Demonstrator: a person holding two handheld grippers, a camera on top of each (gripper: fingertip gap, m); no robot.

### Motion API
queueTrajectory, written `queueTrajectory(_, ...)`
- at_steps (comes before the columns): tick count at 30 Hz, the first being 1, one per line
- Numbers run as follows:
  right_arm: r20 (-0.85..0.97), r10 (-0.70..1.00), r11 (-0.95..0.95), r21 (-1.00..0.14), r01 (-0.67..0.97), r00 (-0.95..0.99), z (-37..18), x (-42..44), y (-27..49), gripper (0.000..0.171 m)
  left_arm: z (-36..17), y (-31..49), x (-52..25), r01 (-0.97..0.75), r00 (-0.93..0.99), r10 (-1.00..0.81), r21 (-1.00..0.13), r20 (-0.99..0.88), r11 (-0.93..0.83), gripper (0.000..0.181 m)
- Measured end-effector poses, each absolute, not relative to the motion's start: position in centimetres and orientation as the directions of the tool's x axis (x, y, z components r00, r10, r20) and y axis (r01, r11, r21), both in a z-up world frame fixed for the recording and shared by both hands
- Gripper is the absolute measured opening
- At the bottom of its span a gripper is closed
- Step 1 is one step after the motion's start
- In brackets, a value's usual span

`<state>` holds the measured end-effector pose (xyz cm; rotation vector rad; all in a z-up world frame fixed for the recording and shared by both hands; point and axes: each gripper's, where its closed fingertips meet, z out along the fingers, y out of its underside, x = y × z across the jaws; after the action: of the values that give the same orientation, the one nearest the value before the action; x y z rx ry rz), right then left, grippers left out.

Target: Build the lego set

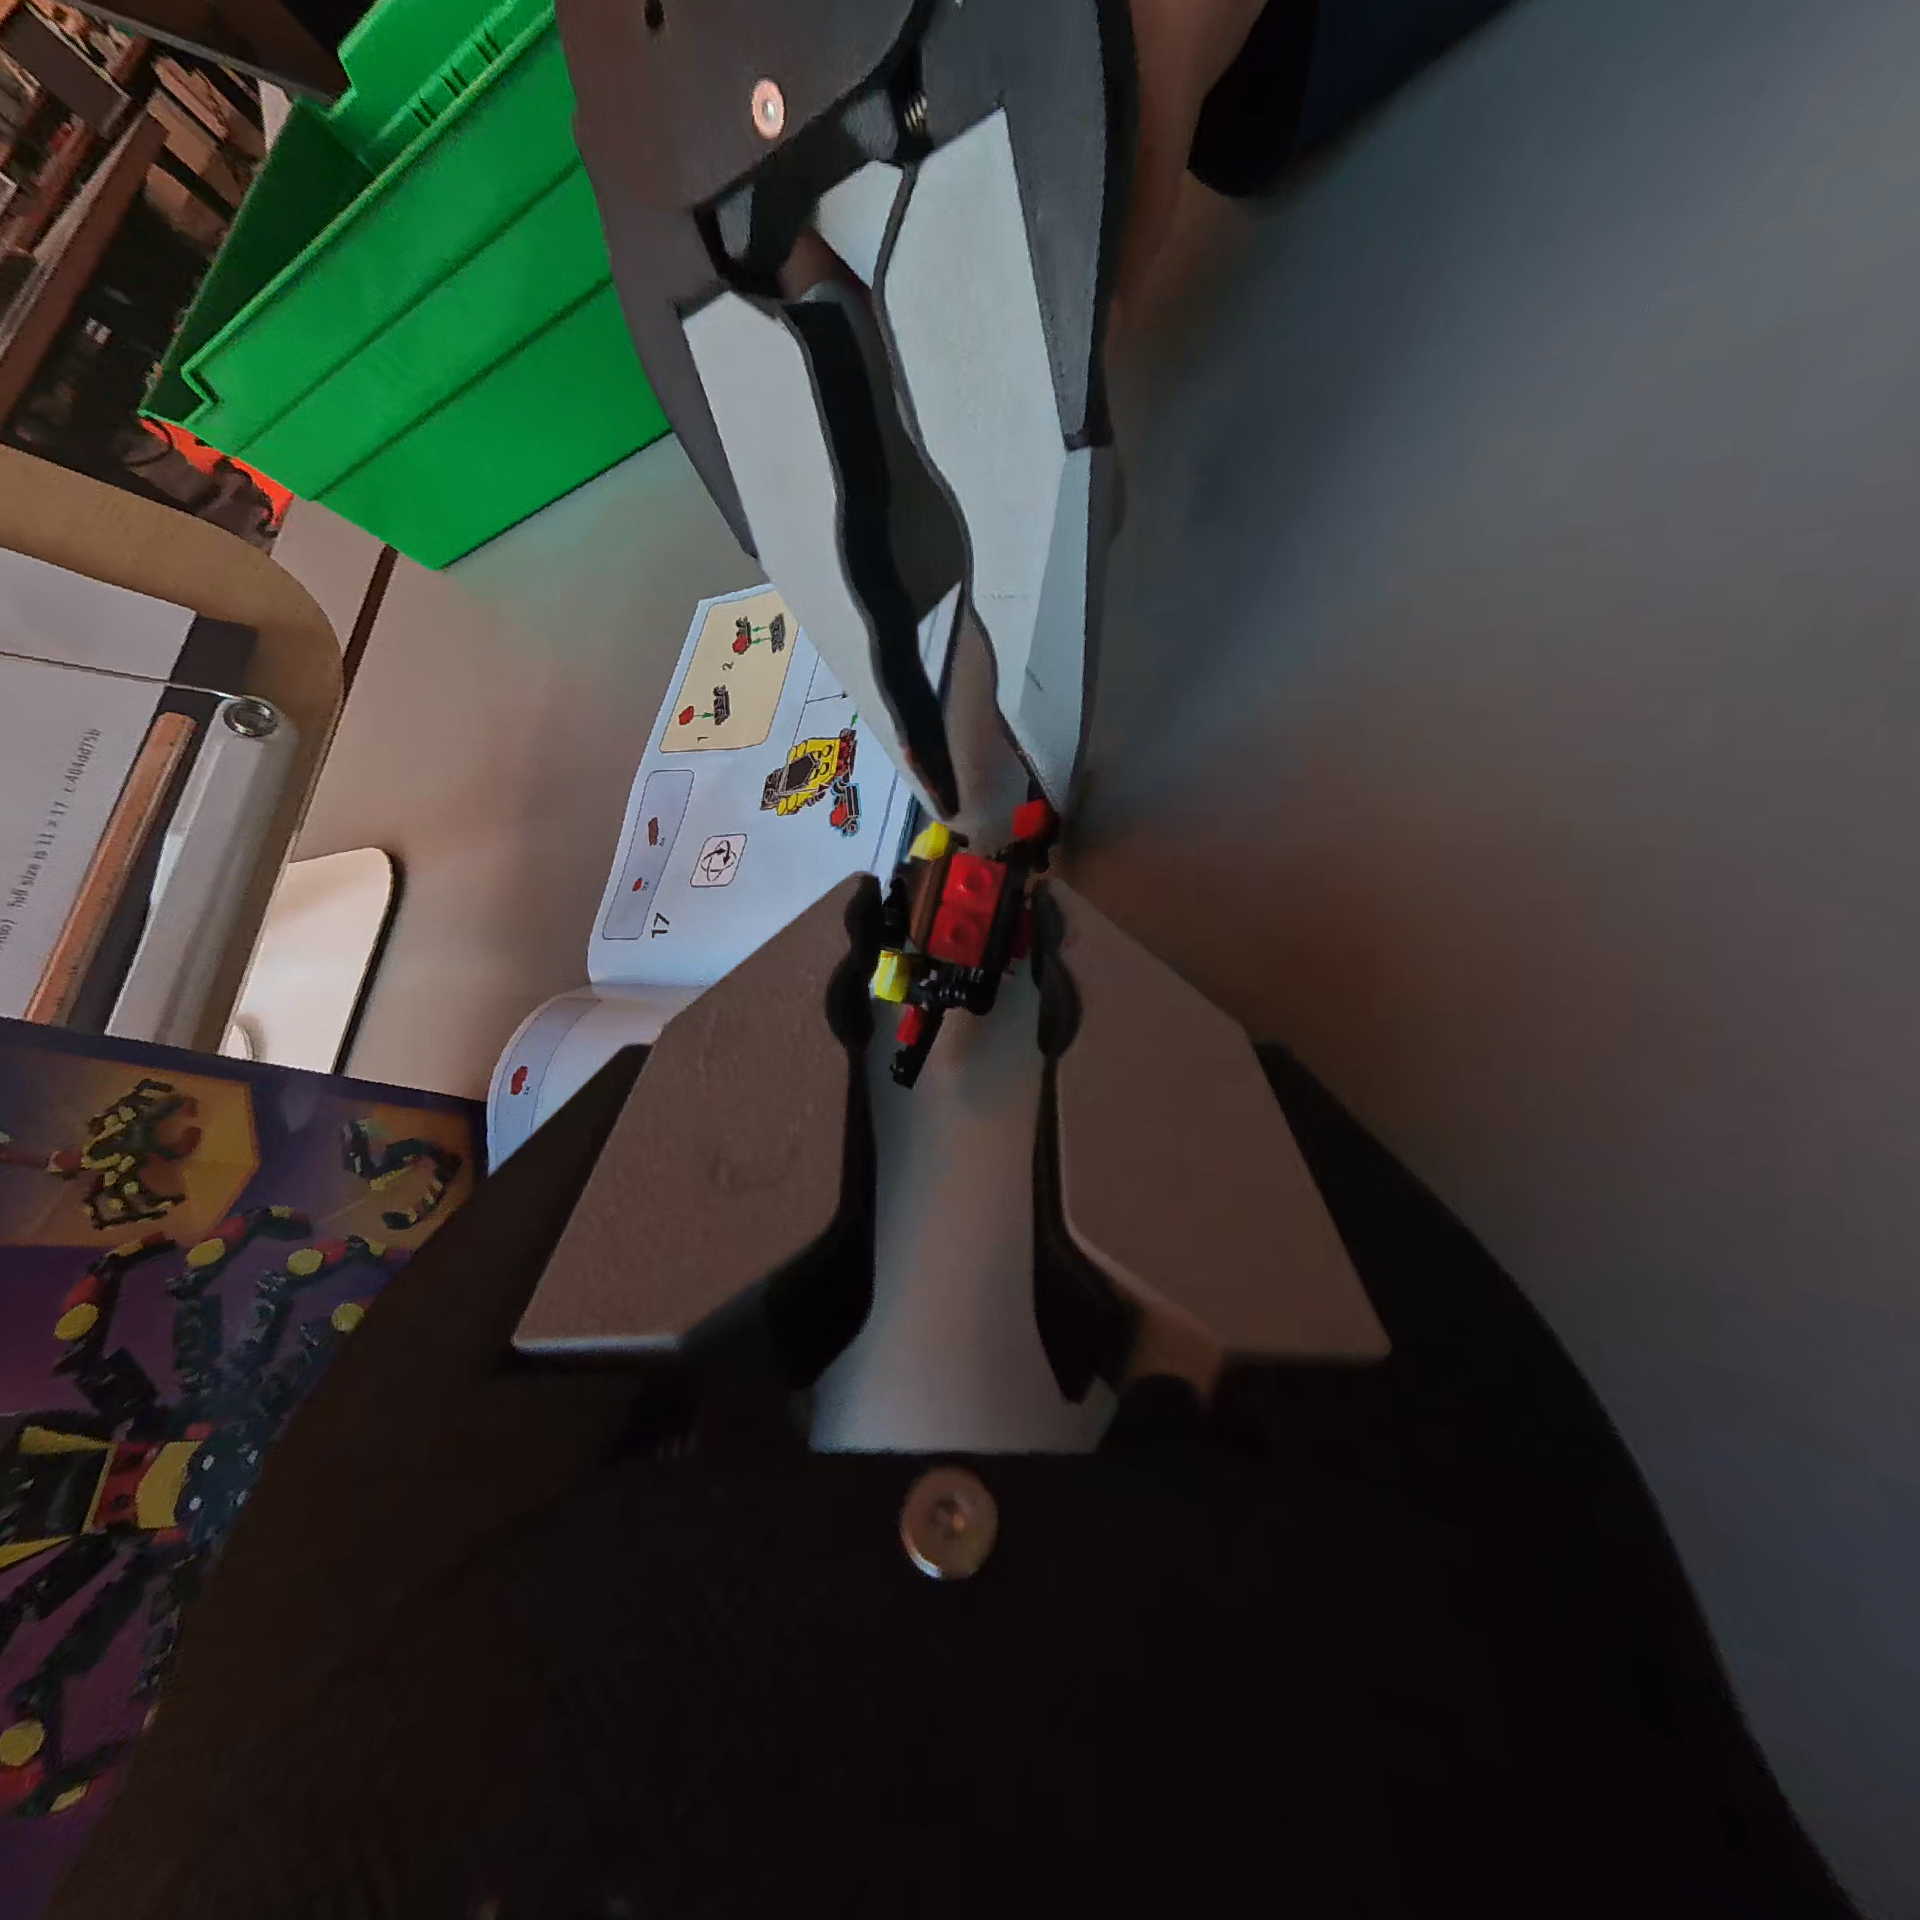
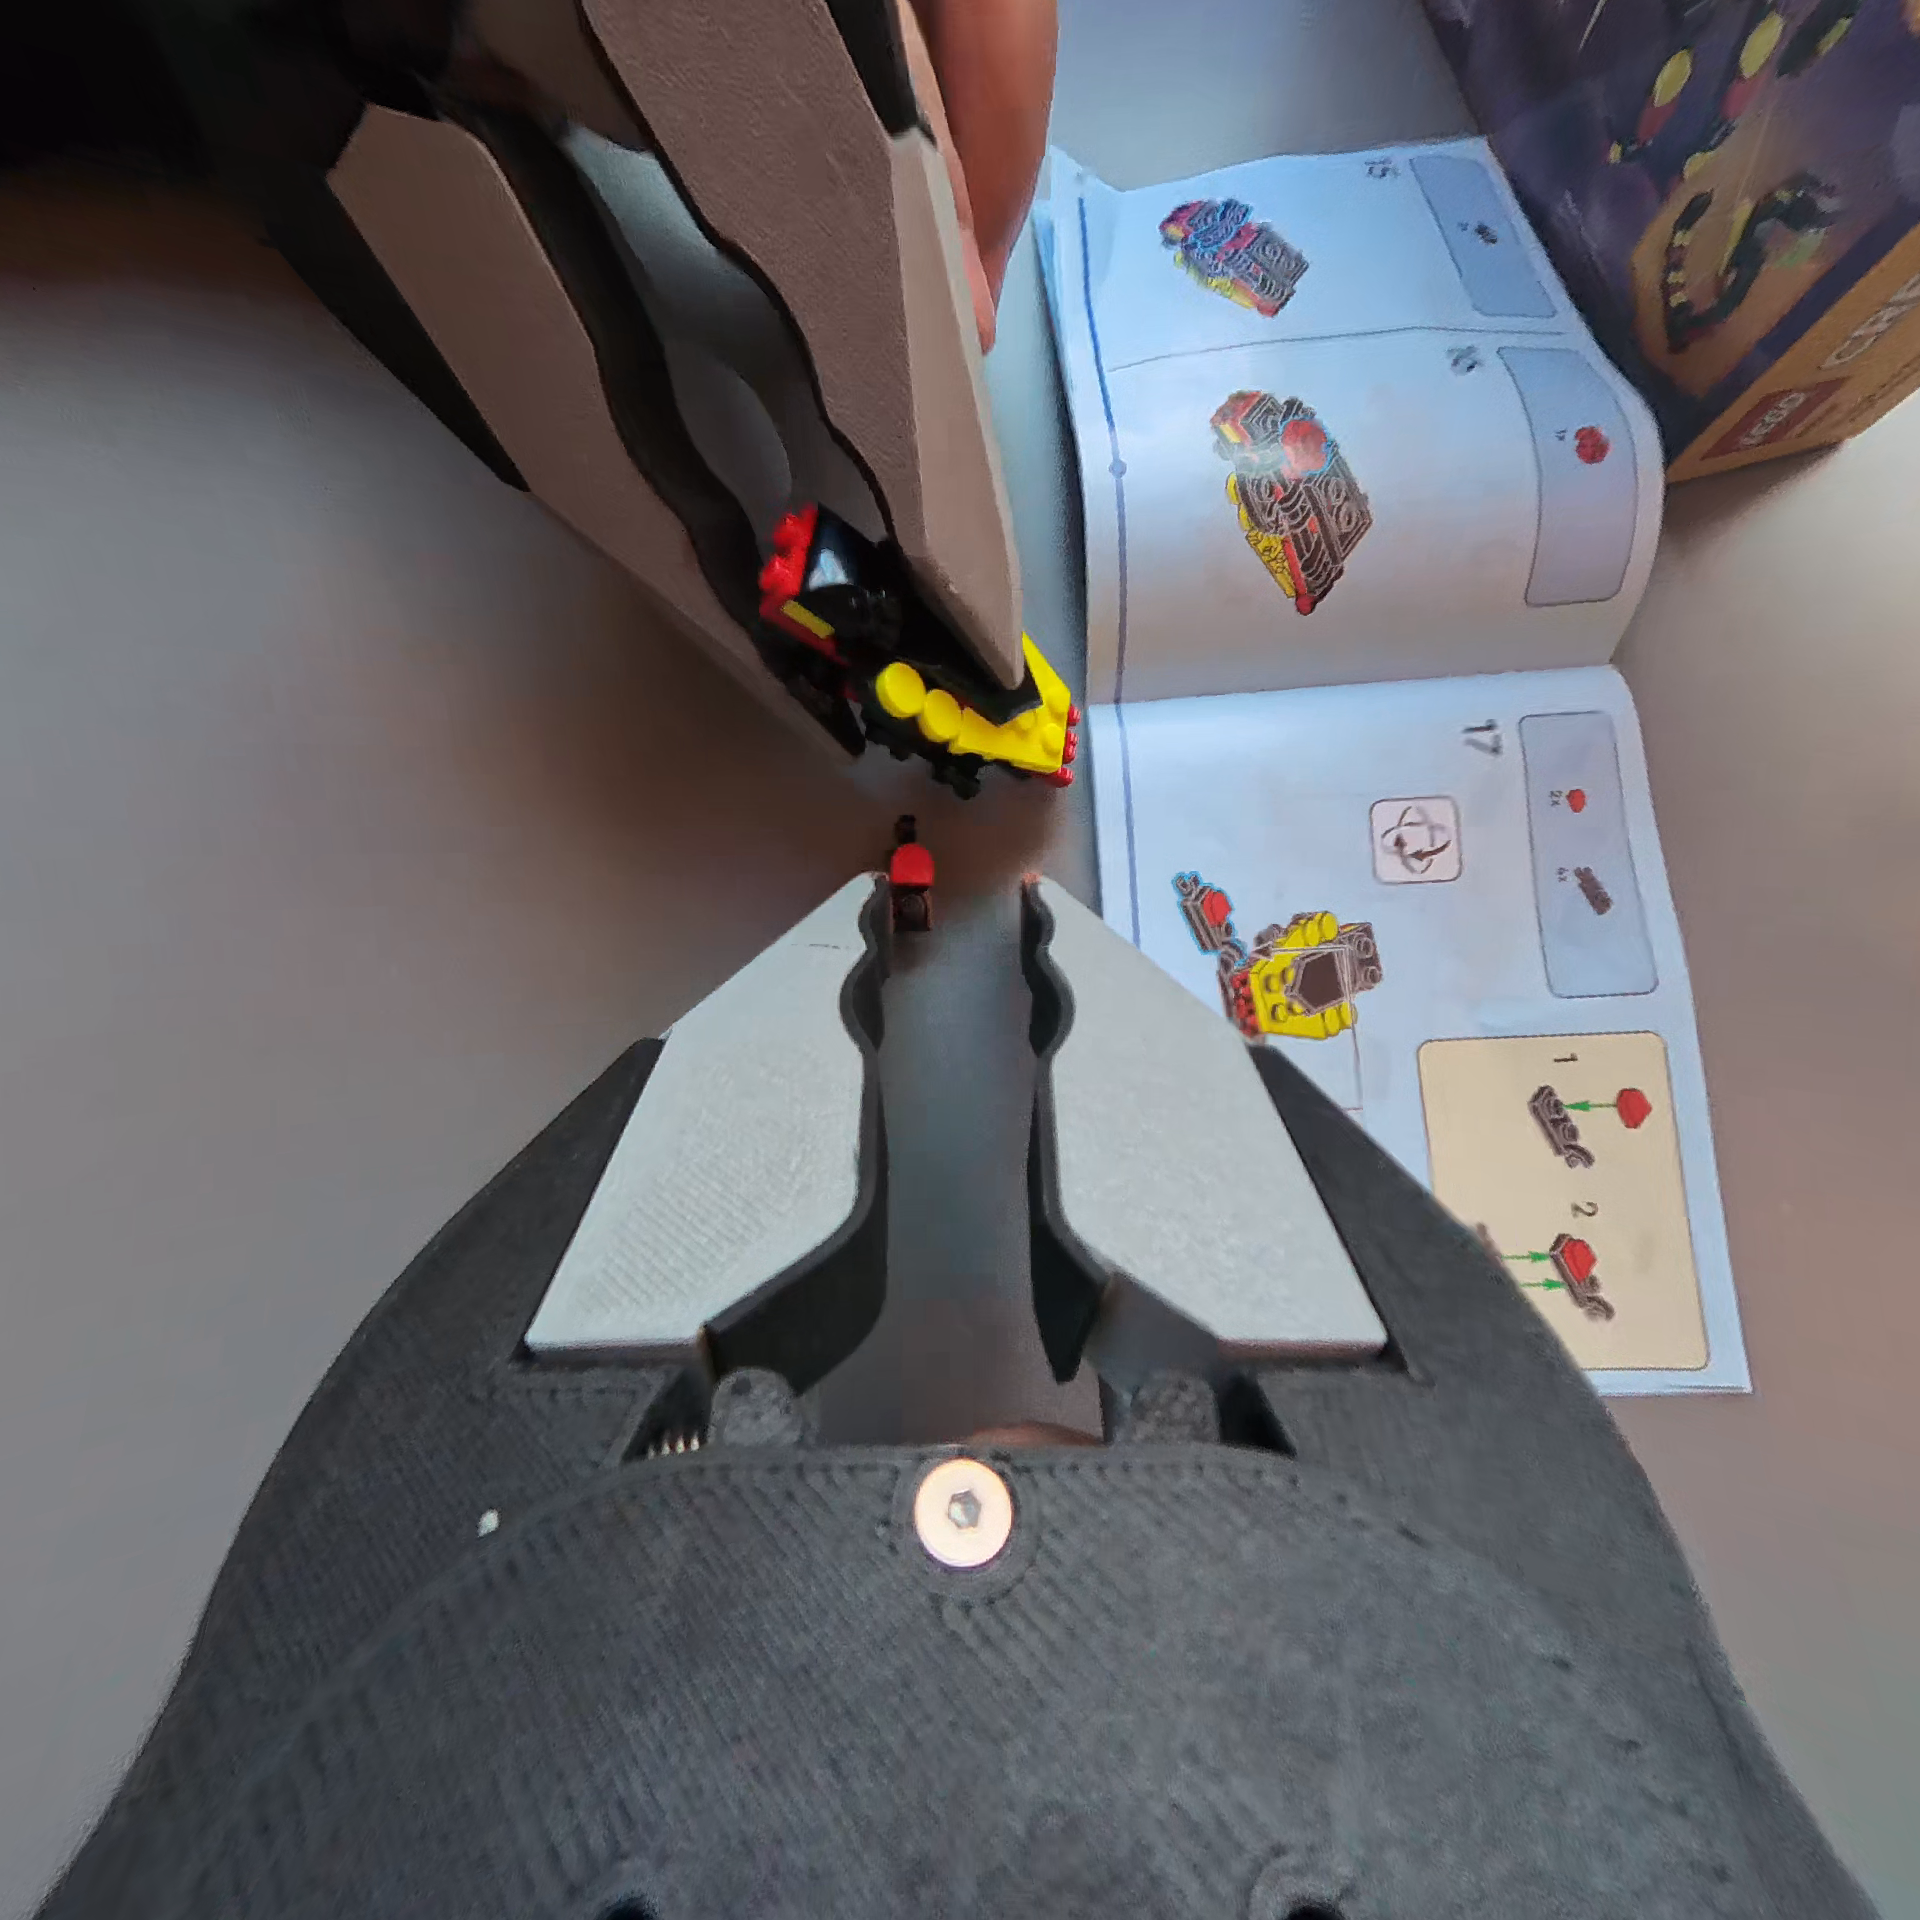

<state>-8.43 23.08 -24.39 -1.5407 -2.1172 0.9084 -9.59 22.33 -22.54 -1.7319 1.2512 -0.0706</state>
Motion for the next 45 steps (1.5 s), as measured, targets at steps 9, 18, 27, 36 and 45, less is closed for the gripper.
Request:
queueTrajectory(9, 0.177, 0.913, 0.383, -0.681, 0.624, -0.368, -24.4, -9.4, 23.1, 0.025, -22.3, 22.1, -9.1, -0.687, 0.491, -0.768, -0.725, -0.412, -0.05, 0.027)
queueTrajectory(18, 0.092, 0.919, 0.338, -0.688, 0.643, -0.384, -25.0, -9.1, 22.8, 0.017, -22.3, 22.3, -11.1, -0.712, 0.515, -0.738, -0.697, -0.437, -0.085, 0.027)
queueTrajectory(27, 0.086, 0.921, 0.3, -0.778, 0.552, -0.38, -22.7, -10.0, 22.1, 0.026, -21.9, 21.5, -9.6, -0.685, 0.505, -0.771, -0.724, -0.389, -0.084, 0.026)
queueTrajectory(36, 0.274, 0.886, 0.435, -0.769, 0.467, -0.375, -22.5, -10.8, 21.7, 0.018, -19.8, 21.2, -8.7, -0.581, 0.547, -0.767, -0.812, -0.334, -0.061, 0.026)
queueTrajectory(45, 0.225, 0.896, 0.4, -0.783, 0.475, -0.383, -23.1, -10.8, 21.4, 0.016, -20.7, 21.4, -9.2, -0.604, 0.542, -0.765, -0.794, -0.348, -0.068, 0.026)
